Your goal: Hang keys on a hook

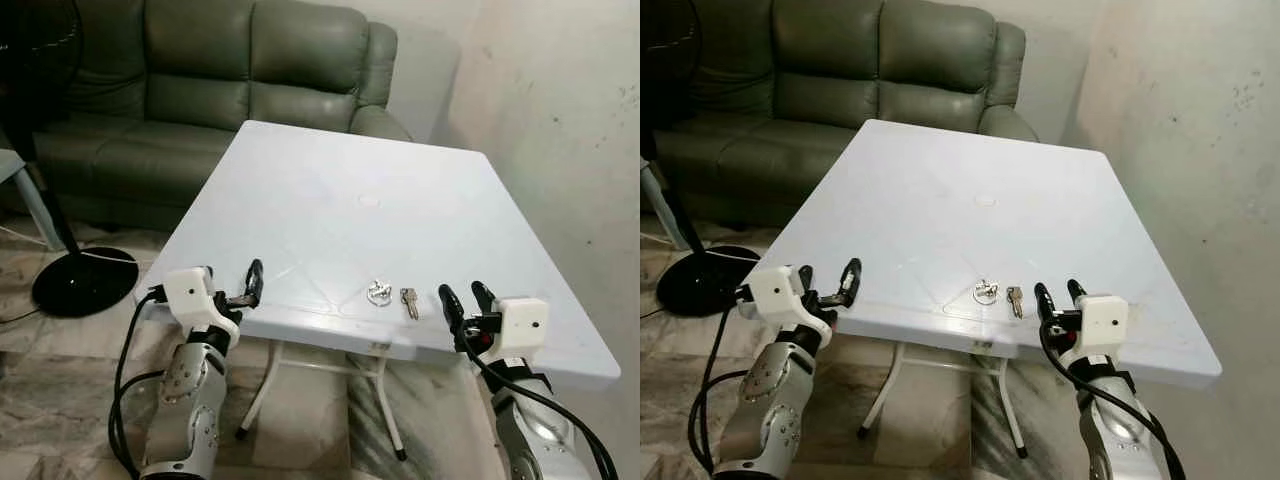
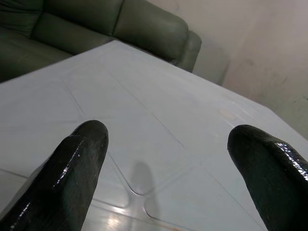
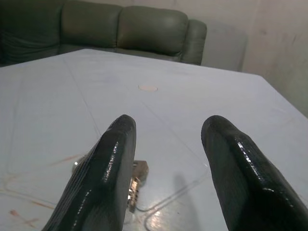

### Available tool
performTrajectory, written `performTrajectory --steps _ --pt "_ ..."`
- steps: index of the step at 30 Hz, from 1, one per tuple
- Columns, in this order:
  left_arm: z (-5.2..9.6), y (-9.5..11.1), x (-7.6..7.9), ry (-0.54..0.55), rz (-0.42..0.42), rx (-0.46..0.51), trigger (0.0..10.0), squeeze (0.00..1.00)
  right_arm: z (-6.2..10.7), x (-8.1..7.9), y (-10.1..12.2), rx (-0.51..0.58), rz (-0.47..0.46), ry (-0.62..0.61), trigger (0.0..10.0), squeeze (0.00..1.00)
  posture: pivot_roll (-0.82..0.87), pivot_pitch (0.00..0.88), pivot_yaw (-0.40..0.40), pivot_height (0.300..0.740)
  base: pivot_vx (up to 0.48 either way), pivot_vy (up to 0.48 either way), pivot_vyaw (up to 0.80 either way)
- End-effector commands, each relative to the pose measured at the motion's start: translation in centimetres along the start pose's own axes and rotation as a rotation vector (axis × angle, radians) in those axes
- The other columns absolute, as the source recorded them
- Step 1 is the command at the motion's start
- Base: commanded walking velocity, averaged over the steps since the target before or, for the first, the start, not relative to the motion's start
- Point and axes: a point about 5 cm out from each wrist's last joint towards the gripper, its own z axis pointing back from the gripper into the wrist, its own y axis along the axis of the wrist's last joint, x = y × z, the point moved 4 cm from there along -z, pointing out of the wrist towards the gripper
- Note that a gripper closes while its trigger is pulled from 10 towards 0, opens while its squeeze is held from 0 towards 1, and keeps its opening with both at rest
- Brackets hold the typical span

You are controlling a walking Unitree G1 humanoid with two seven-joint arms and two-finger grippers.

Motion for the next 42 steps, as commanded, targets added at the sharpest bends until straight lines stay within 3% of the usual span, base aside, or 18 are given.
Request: performTrajectory --steps 1,6,10,15,16,26,28,29,30,36,42 --pt "0.1 -0.1 0.4 -0.011 -0.004 -0.001 10.0 0.00 0.0 0.5 0.4 0.004 -0.004 -0.011 10.0 0.00 0.00 0.038 -0.106 0.740 0.000 0.000 0.00" --pt "0.4 -0.5 1.2 -0.054 -0.014 -0.010 10.0 0.00 -0.1 0.3 0.2 -0.012 -0.013 -0.009 10.0 0.00 0.00 0.039 -0.106 0.740 0.000 0.000 0.00" --pt "1.2 -1.2 2.6 -0.145 -0.090 -0.027 10.0 0.00 -0.1 -0.2 -0.2 -0.029 -0.016 0.013 10.0 0.00 0.00 0.039 -0.103 0.740 0.000 0.000 0.00" --pt "1.6 -1.3 3.5 -0.185 -0.080 -0.036 10.0 0.00 -0.3 -1.1 -0.4 -0.044 -0.032 0.056 10.0 0.02 0.01 0.042 -0.101 0.740 0.000 0.000 0.00" --pt "1.7 -1.4 3.7 -0.193 -0.081 -0.036 10.0 0.00 -0.4 -1.3 -0.6 -0.053 -0.024 0.062 10.0 1.00 0.01 0.042 -0.101 0.740 0.000 0.000 0.00" --pt "2.2 -1.8 4.6 -0.237 -0.101 -0.052 10.0 0.00 -2.0 -2.8 -1.0 -0.087 -0.003 0.082 10.0 1.00 0.01 0.042 -0.098 0.740 0.000 0.000 0.00" --pt "2.2 -1.9 4.7 -0.243 -0.103 -0.057 10.0 0.00 -2.6 -3.2 -1.3 -0.115 0.015 0.076 10.0 0.95 0.01 0.042 -0.097 0.740 0.000 0.000 0.00" --pt "2.2 -1.9 4.7 -0.246 -0.104 -0.060 10.0 0.00 -3.0 -3.7 -1.6 -0.138 0.012 0.092 10.0 0.00 0.01 0.042 -0.096 0.740 0.000 0.000 0.00" --pt "2.2 -1.9 4.7 -0.246 -0.104 -0.060 10.0 0.00 -3.0 -3.7 -1.6 -0.138 0.012 0.092 10.0 0.00 0.01 0.042 -0.096 0.740 0.000 0.000 0.00" --pt "2.2 -1.9 5.1 -0.251 -0.094 -0.059 10.0 0.00 -5.2 -7.1 -1.1 -0.134 -0.065 0.124 10.0 0.00 0.02 0.038 -0.102 0.740 0.000 0.000 0.00" --pt "2.2 -1.9 5.2 -0.246 -0.090 -0.056 10.0 0.00 -6.9 -8.8 -0.3 -0.139 -0.096 0.094 10.0 0.00 0.03 0.032 -0.108 0.740 0.000 0.000 0.00"
